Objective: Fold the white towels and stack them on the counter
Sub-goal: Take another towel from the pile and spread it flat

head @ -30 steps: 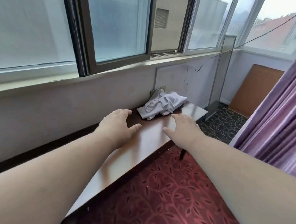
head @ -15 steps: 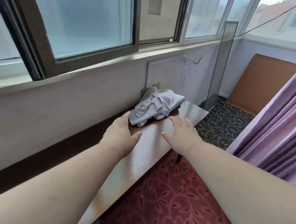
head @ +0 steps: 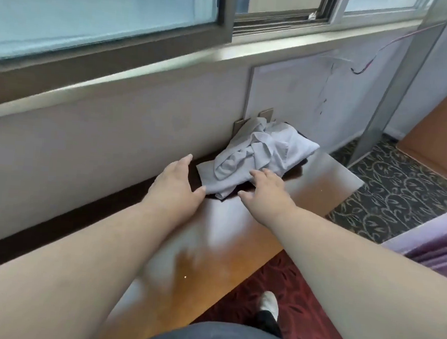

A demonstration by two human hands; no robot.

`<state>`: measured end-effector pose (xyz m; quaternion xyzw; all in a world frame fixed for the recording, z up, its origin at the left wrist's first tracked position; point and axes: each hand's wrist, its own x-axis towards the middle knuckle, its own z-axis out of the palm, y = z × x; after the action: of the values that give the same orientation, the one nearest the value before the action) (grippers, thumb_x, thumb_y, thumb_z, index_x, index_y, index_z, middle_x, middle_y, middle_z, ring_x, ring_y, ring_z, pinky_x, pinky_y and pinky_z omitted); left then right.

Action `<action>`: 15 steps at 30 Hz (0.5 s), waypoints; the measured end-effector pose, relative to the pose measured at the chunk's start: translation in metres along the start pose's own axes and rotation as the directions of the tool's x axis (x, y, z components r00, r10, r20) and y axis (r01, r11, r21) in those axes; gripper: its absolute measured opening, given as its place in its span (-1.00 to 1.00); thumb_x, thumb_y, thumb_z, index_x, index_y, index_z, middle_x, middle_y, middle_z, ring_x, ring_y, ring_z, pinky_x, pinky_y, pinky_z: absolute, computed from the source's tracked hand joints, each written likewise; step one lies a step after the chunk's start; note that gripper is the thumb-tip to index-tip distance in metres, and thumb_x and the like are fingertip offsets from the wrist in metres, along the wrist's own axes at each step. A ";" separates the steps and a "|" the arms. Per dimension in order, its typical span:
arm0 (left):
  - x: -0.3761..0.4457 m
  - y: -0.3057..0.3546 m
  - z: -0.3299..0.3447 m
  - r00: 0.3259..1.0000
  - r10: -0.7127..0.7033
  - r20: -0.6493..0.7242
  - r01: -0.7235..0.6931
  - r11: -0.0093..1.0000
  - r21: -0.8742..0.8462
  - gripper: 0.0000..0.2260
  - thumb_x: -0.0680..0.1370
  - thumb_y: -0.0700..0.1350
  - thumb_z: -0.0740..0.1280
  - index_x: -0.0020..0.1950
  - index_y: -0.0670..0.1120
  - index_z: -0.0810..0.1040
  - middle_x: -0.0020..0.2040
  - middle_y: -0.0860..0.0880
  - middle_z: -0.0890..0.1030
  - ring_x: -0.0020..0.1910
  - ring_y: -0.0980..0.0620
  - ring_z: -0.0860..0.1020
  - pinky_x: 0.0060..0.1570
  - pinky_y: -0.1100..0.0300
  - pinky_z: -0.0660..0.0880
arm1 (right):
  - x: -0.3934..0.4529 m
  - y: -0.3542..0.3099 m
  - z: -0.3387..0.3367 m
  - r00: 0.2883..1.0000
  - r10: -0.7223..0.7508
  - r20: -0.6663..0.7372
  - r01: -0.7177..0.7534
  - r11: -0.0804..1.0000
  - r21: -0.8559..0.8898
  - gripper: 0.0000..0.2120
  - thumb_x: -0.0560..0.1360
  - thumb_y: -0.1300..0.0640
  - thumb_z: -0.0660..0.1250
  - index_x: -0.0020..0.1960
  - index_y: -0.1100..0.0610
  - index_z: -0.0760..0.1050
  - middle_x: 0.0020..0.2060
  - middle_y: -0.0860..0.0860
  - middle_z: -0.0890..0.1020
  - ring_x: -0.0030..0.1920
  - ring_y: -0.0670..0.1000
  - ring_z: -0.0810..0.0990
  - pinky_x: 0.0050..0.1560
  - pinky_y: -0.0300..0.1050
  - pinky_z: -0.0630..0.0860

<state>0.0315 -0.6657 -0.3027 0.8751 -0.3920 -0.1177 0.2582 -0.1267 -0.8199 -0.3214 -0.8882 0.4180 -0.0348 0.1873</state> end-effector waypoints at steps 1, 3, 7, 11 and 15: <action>0.012 0.000 0.007 0.999 -0.032 -0.009 0.032 0.999 0.005 -0.27 0.52 0.14 0.35 0.59 0.03 0.07 0.54 -0.05 0.25 0.51 -0.03 0.21 0.47 0.00 0.19 | 0.018 0.003 0.001 0.999 -0.024 0.021 0.024 1.000 0.005 -0.36 0.54 -0.17 0.29 0.54 0.03 0.22 0.53 0.08 0.23 0.54 0.11 0.10 0.51 0.11 0.14; 0.034 0.004 0.022 0.995 -0.097 -0.035 0.097 0.995 0.003 -0.27 0.52 0.14 0.35 0.58 0.04 0.07 0.54 -0.04 0.25 0.51 -0.03 0.22 0.46 0.00 0.21 | 0.053 0.008 0.005 0.995 -0.073 0.074 0.070 0.997 0.035 -0.37 0.55 -0.16 0.29 0.53 0.02 0.24 0.52 0.06 0.25 0.53 0.11 0.12 0.50 0.08 0.16; 0.077 0.024 0.059 0.967 -0.246 -0.073 0.245 0.969 -0.022 -0.24 0.50 0.14 0.36 0.59 0.07 0.04 0.55 -0.03 0.23 0.50 -0.04 0.24 0.45 0.00 0.22 | 0.127 0.022 0.014 0.954 -0.211 0.214 0.213 0.977 0.014 -0.39 0.55 -0.15 0.29 0.54 -0.01 0.24 0.55 0.05 0.20 0.54 0.08 0.11 0.51 0.02 0.15; 0.101 0.042 0.089 0.933 -0.349 -0.092 0.347 0.937 -0.040 -0.23 0.50 0.12 0.37 0.59 0.05 0.02 0.56 -0.05 0.21 0.50 -0.06 0.23 0.44 0.04 0.21 | 0.178 0.034 0.016 0.890 -0.327 0.318 0.360 0.931 -0.051 -0.37 0.54 -0.15 0.29 0.54 0.00 0.23 0.57 0.09 0.16 0.55 0.11 0.09 0.53 0.02 0.09; 0.115 0.053 0.108 0.885 -0.450 -0.118 0.447 0.893 -0.047 -0.22 0.49 0.13 0.38 0.59 0.04 0.04 0.55 -0.07 0.22 0.50 -0.08 0.24 0.44 0.01 0.23 | 0.227 0.048 0.025 0.817 -0.405 0.411 0.485 0.867 -0.109 -0.34 0.52 -0.14 0.32 0.54 0.03 0.22 0.56 0.09 0.16 0.55 0.11 0.08 0.52 0.04 0.12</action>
<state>0.0306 -0.8203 -0.3652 0.9452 -0.1611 -0.1225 0.2562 -0.0090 -1.0119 -0.3839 -0.9660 0.1550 0.1365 0.1558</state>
